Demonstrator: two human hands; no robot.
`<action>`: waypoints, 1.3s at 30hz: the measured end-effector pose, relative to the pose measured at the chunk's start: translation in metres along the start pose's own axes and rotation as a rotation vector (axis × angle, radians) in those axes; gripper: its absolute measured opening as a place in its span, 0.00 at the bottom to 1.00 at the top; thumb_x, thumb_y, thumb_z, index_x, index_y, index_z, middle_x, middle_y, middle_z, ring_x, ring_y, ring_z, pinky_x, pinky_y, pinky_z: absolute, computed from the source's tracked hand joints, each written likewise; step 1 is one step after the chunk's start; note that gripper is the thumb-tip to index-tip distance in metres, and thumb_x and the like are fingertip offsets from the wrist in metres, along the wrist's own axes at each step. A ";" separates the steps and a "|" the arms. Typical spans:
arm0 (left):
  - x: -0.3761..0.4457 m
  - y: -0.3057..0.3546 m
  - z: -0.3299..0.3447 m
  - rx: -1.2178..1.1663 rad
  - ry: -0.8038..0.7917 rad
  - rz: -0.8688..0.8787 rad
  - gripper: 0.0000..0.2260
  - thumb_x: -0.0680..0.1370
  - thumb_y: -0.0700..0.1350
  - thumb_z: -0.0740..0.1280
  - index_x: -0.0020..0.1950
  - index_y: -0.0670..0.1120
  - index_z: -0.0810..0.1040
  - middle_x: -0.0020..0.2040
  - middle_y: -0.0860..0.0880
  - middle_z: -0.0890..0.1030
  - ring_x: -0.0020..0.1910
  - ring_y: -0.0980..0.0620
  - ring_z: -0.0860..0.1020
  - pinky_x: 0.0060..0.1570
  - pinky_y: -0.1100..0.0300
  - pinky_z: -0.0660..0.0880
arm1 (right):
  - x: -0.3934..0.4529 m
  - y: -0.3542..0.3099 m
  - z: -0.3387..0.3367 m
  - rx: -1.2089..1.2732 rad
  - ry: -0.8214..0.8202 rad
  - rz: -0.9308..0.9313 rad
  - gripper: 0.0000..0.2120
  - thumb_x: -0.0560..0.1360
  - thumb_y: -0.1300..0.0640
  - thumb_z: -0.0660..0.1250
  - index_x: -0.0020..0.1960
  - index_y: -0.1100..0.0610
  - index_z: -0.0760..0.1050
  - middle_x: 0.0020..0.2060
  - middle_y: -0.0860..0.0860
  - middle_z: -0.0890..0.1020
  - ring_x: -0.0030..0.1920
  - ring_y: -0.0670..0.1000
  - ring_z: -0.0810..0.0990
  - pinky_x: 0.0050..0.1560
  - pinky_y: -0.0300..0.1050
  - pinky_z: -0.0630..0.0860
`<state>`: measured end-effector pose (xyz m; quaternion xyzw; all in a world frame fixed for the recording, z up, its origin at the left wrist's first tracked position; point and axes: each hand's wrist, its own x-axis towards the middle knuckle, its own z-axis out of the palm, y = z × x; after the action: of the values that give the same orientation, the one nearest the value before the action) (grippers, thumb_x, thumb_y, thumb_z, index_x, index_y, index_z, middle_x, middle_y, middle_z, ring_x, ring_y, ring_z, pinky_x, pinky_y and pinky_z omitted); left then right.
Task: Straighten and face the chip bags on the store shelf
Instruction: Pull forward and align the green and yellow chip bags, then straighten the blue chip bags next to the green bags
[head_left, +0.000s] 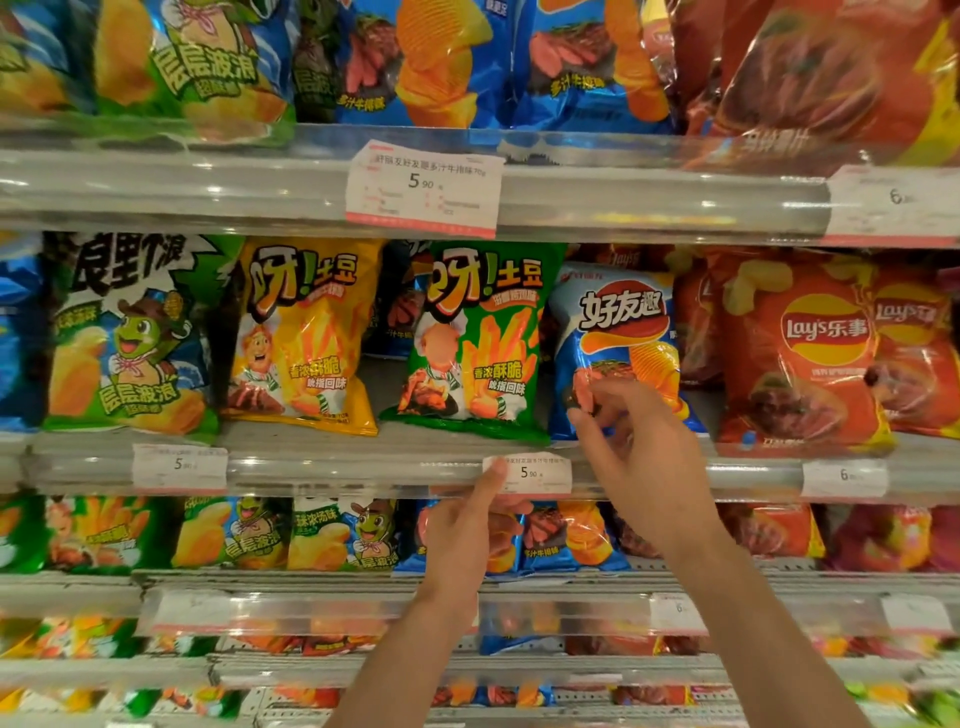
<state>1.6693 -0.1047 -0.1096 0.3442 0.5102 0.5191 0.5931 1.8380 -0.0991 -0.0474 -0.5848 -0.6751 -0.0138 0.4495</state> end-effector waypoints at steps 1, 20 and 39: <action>0.000 0.000 0.000 0.002 0.001 0.001 0.20 0.76 0.60 0.71 0.39 0.45 0.88 0.42 0.42 0.88 0.40 0.45 0.81 0.50 0.47 0.78 | 0.008 -0.005 0.000 0.023 -0.019 -0.037 0.13 0.78 0.47 0.68 0.59 0.52 0.75 0.43 0.46 0.78 0.39 0.47 0.77 0.41 0.50 0.78; -0.001 0.004 -0.003 -0.009 -0.022 -0.032 0.20 0.76 0.58 0.71 0.43 0.41 0.88 0.40 0.41 0.88 0.37 0.47 0.79 0.45 0.50 0.76 | 0.076 -0.022 0.019 -0.046 -0.376 -0.165 0.38 0.75 0.39 0.69 0.79 0.39 0.52 0.39 0.48 0.81 0.39 0.47 0.80 0.41 0.53 0.80; -0.003 0.001 -0.002 0.012 -0.012 -0.016 0.22 0.77 0.58 0.70 0.38 0.41 0.88 0.36 0.44 0.87 0.34 0.51 0.80 0.43 0.53 0.76 | 0.066 -0.011 0.003 -0.077 -0.116 -0.180 0.28 0.79 0.46 0.66 0.76 0.48 0.63 0.65 0.52 0.74 0.39 0.45 0.81 0.42 0.49 0.80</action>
<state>1.6668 -0.1072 -0.1083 0.3467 0.5124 0.5094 0.5981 1.8332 -0.0500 -0.0022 -0.5385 -0.7487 -0.0461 0.3839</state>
